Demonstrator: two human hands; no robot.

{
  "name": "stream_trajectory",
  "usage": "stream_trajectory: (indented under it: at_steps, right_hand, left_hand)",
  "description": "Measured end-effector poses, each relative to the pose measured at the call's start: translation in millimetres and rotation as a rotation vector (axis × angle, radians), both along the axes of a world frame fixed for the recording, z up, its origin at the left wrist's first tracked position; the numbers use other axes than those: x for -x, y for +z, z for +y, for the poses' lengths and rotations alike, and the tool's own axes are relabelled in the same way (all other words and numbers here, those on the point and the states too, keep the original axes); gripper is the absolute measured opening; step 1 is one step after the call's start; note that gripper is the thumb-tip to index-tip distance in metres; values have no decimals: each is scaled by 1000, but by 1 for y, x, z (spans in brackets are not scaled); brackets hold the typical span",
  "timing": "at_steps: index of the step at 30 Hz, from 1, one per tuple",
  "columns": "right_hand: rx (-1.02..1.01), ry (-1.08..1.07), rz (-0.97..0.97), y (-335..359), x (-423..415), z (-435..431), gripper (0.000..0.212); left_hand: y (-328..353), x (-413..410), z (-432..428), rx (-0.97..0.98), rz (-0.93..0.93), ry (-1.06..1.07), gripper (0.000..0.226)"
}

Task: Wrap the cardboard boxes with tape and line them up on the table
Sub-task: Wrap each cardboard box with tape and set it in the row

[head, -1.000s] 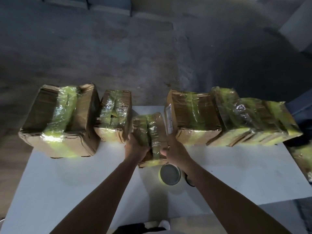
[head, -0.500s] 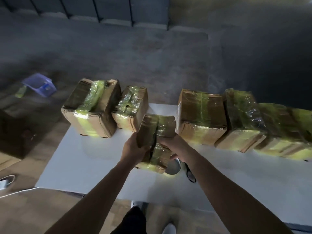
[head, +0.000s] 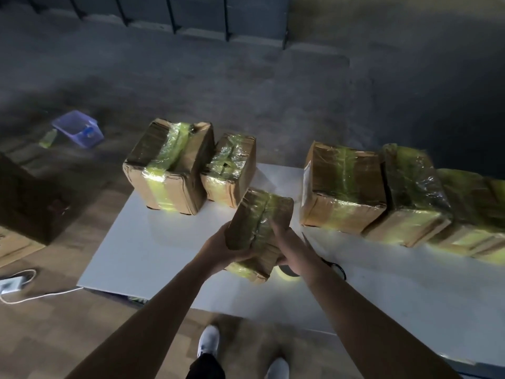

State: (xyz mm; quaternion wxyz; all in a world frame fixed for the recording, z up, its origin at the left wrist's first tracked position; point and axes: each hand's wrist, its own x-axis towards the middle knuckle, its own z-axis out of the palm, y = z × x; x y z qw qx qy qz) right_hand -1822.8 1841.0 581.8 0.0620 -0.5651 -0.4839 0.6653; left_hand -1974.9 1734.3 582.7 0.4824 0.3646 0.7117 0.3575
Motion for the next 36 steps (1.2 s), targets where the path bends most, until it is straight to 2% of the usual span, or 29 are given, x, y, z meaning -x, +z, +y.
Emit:
stream_trajectory:
  at_steps: [3, 5, 7, 8, 10, 12, 15, 17, 20, 22, 27, 32, 36]
  right_hand:
    - [-109, 138, -114, -4, -2, 4, 71]
    - [-352, 137, -302, -10, -12, 7, 63]
    - [-612, 195, -545, -21, -28, 9, 46]
    - [-683, 235, -666, -26, -35, 7, 42]
    - [-673, 270, -834, -37, -47, 2, 47]
    - [-592, 260, -886, -48, -54, -3, 52]
    - [-482, 220, -828, -61, -55, -5, 52]
    - [-402, 177, -754, -66, -52, -4, 50]
    - [-344, 158, -715, -70, -49, -4, 42]
    - [-325, 109, -681, -68, -48, -5, 37]
    - [-398, -67, -634, -54, -53, 0, 23]
    - [-524, -198, -594, -34, -70, -5, 23]
    - [-585, -142, -508, -18, -62, -2, 26]
  left_hand:
    - [-10, 29, -2, 64, 34, -22, 99]
    - [-16, 44, 2, 132, 94, -70, 94]
    - [-23, 55, 8, 186, 175, -141, 88]
    - [-26, 59, 12, 203, 221, -188, 86]
    - [-34, 65, 18, 227, 282, -281, 83]
    - [-41, 70, 19, 231, 316, -301, 84]
    - [-51, 77, 14, 205, 531, -210, 90]
    - [-53, 77, 7, 243, 641, -194, 107]
    - [-58, 62, -2, 273, 718, -326, 137]
    - [-62, 51, -3, 255, 802, -421, 145]
    - [-61, 51, 10, 131, 846, -482, 138]
    - [-56, 72, 30, 75, 898, -711, 138]
    - [-54, 70, 38, 37, 896, -908, 138]
